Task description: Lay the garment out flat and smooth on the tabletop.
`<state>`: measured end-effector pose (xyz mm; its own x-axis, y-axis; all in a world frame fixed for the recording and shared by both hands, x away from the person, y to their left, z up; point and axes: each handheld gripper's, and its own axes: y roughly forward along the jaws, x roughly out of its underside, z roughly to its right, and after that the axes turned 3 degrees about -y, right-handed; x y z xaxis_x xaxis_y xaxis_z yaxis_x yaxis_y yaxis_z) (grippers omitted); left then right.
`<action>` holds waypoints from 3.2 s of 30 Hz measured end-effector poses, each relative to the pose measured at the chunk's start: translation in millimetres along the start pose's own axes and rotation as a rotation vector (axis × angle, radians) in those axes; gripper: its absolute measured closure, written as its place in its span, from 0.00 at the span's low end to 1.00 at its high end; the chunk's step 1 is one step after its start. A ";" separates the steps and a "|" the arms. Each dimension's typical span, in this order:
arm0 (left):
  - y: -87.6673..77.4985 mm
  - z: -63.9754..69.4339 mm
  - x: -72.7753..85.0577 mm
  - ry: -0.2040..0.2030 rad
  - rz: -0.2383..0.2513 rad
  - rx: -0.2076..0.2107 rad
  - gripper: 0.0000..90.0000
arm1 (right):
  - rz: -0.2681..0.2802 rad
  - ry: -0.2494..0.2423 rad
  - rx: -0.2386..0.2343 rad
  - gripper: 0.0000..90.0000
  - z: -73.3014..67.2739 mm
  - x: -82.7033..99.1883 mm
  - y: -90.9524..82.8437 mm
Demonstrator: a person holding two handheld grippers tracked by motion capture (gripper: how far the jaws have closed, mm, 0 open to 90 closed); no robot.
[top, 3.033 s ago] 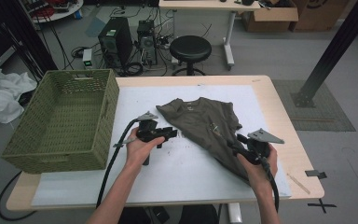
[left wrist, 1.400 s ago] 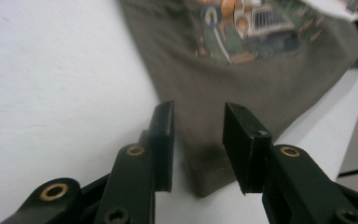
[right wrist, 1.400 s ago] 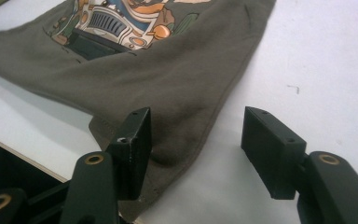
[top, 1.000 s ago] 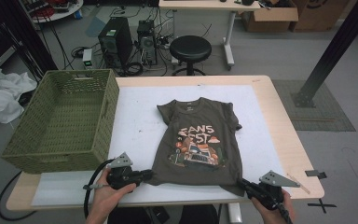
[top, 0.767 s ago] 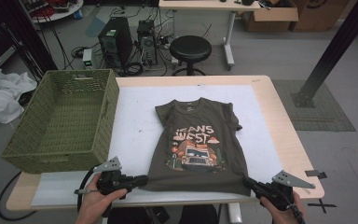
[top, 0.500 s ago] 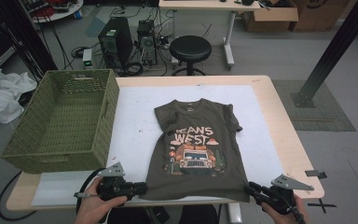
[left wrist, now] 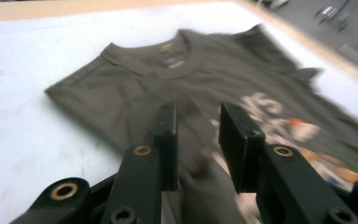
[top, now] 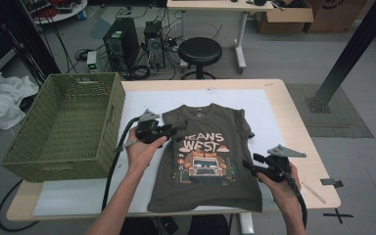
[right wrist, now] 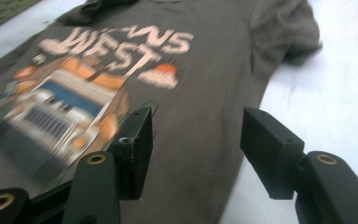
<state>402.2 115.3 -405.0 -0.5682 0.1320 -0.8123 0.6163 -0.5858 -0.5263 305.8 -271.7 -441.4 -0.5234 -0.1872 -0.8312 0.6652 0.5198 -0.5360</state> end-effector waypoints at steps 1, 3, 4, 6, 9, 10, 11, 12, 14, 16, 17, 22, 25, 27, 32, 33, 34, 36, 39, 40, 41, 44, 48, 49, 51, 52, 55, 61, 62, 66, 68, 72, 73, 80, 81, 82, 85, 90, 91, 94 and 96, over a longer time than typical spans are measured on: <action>12.6 -0.2 -5.0 0.006 -0.015 -0.019 0.76 | 0.001 -0.003 0.005 0.50 1.7 -3.3 4.3; 28.1 -2.2 -9.8 0.016 -0.031 -0.043 0.73 | 0.015 -0.002 0.030 0.49 8.7 -13.5 15.2; 35.7 -3.9 -11.5 0.014 -0.044 -0.056 0.73 | 0.023 0.003 0.049 0.48 13.5 -19.3 20.3; 49.5 -6.3 -13.0 0.022 -0.081 -0.074 0.72 | 0.038 0.024 0.093 0.47 24.7 -31.8 30.2; 65.3 -7.2 -8.9 0.053 -0.143 -0.072 0.70 | 0.024 0.036 0.155 0.47 43.9 -50.9 49.4; 70.5 -8.3 -6.5 0.074 -0.172 -0.073 0.70 | 0.022 0.038 0.169 0.47 47.9 -53.9 54.8; 74.4 -10.3 -3.7 0.075 -0.184 -0.070 0.70 | 0.008 0.045 0.186 0.47 53.1 -57.2 61.8; 75.0 -12.0 -2.9 0.074 -0.163 -0.069 0.73 | -0.002 0.061 0.205 0.48 57.5 -58.9 68.5; 73.1 -15.3 -4.9 0.066 -0.163 -0.039 0.84 | -0.028 0.088 0.223 0.48 63.1 -59.5 80.9; 65.6 -20.6 -7.4 0.076 -0.166 -0.068 1.00 | -0.087 0.081 0.195 0.59 63.1 -59.4 92.7; 60.0 -24.9 -8.6 0.053 -0.158 -0.084 1.00 | -0.095 0.053 0.218 0.63 60.9 -60.6 93.8; 27.3 -45.7 -6.5 -0.001 -0.107 -0.203 1.00 | -0.097 0.019 0.202 0.69 59.6 -61.0 95.1; 19.2 -52.9 -2.8 -0.055 -0.087 -0.168 0.98 | -0.101 0.017 0.200 0.68 59.5 -61.1 95.6; 24.0 -48.6 -3.8 -0.072 -0.039 -0.059 0.89 | -0.103 0.011 0.199 0.66 58.9 -61.2 96.0; 54.1 -26.7 -7.2 -0.026 -0.036 0.022 0.79 | -0.109 -0.002 0.205 0.66 57.2 -61.2 96.6; 60.8 -24.4 -7.3 -0.020 -0.052 0.024 0.78 | -0.108 -0.002 0.206 0.66 57.3 -61.2 96.6; 66.8 -23.0 -7.1 -0.026 -0.063 0.033 0.76 | -0.108 -0.001 0.204 0.66 57.5 -61.2 96.6; 76.0 -20.8 -6.8 -0.013 -0.073 0.021 0.74 | -0.106 0.007 0.200 0.66 58.2 -61.1 96.3; 85.8 -18.6 -7.6 0.021 -0.120 -0.014 0.71 | -0.103 0.023 0.192 0.67 60.2 -61.0 95.8; 86.9 -17.0 -8.5 0.040 -0.122 -0.024 0.71 | -0.101 0.030 0.188 0.67 61.2 -60.8 95.5; 87.7 -16.1 -9.0 0.057 -0.127 -0.032 0.72 | -0.099 0.033 0.187 0.68 61.7 -60.8 95.5; 86.7 -17.3 -10.0 0.100 -0.137 -0.068 0.87 | -0.099 0.033 0.187 0.68 61.6 -60.7 95.5; 71.2 -31.7 -12.1 0.045 -0.121 -0.114 0.99 | -0.103 0.015 0.198 0.67 59.4 -60.8 96.1; 66.3 -34.8 -12.5 0.033 -0.111 -0.127 0.99 | -0.104 0.015 0.198 0.67 59.4 -60.9 96.2; 50.8 -44.3 -13.5 0.004 -0.077 -0.174 1.00 | -0.105 0.015 0.197 0.67 59.6 -60.9 96.1; 43.0 -48.8 -13.5 -0.015 -0.065 -0.207 1.00 | -0.105 0.015 0.198 0.67 59.4 -60.9 96.2; 22.3 -59.3 -10.8 -0.037 -0.074 -0.293 1.00 | -0.107 0.007 0.205 0.67 58.2 -60.9 96.5; -4.9 -65.7 -6.6 -0.015 -0.060 -0.407 0.91 | -0.106 0.010 0.202 0.67 58.6 -61.0 96.5; -8.3 -64.3 -8.2 -0.010 -0.040 -0.402 0.87 | -0.107 0.008 0.205 0.67 58.3 -60.9 96.6; -8.9 -58.0 -10.3 -0.040 0.020 -0.211 0.81 | -0.109 0.004 0.206 0.67 58.0 -61.0 96.7; 2.1 -55.9 -6.0 -0.083 -0.034 -0.082 0.79 | -0.107 0.008 0.205 0.67 58.3 -60.9 96.6; 12.1 -46.9 6.3 -0.012 -0.258 -0.051 0.83 | -0.109 -0.002 0.204 0.65 57.3 -60.9 96.9; 10.6 -46.6 10.0 0.006 -0.281 -0.086 0.84 | -0.107 0.001 0.204 0.65 57.5 -60.9 96.8; -9.6 -57.2 15.5 0.045 -0.196 -0.226 0.76 | -0.090 0.041 0.176 0.61 61.0 -60.8 94.5; -12.0 -57.2 13.9 0.041 -0.176 -0.215 0.74 | -0.078 0.062 0.178 0.61 62.4 -60.7 93.3; -13.5 -57.0 12.7 0.028 -0.145 -0.203 0.74 | -0.064 0.077 0.184 0.59 63.6 -61.2 92.0; -16.0 -56.7 9.9 0.009 -0.101 -0.182 0.73 | -0.029 0.109 0.226 0.57 68.4 -62.5 88.8; -14.3 -52.5 12.1 0.018 -0.120 -0.160 0.73 | -0.096 0.044 0.260 0.67 62.4 -62.1 96.2; -13.6 -51.2 12.9 0.020 -0.129 -0.155 0.73 | -0.096 0.033 0.251 0.82 61.3 -62.3 96.2; -13.4 -48.3 14.9 0.023 -0.126 -0.141 0.74 | -0.089 -0.064 0.264 0.97 51.6 -68.1 96.7; -14.0 -47.9 14.9 0.026 -0.123 -0.137 0.74 | -0.049 -0.175 0.251 0.97 40.2 -72.8 97.6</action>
<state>411.3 163.8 -421.8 -0.6306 0.2180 -0.7449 0.6126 -0.4495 -0.6501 430.2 -240.9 -439.1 -0.4730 -0.3594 -0.8044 0.7633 0.2888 -0.5778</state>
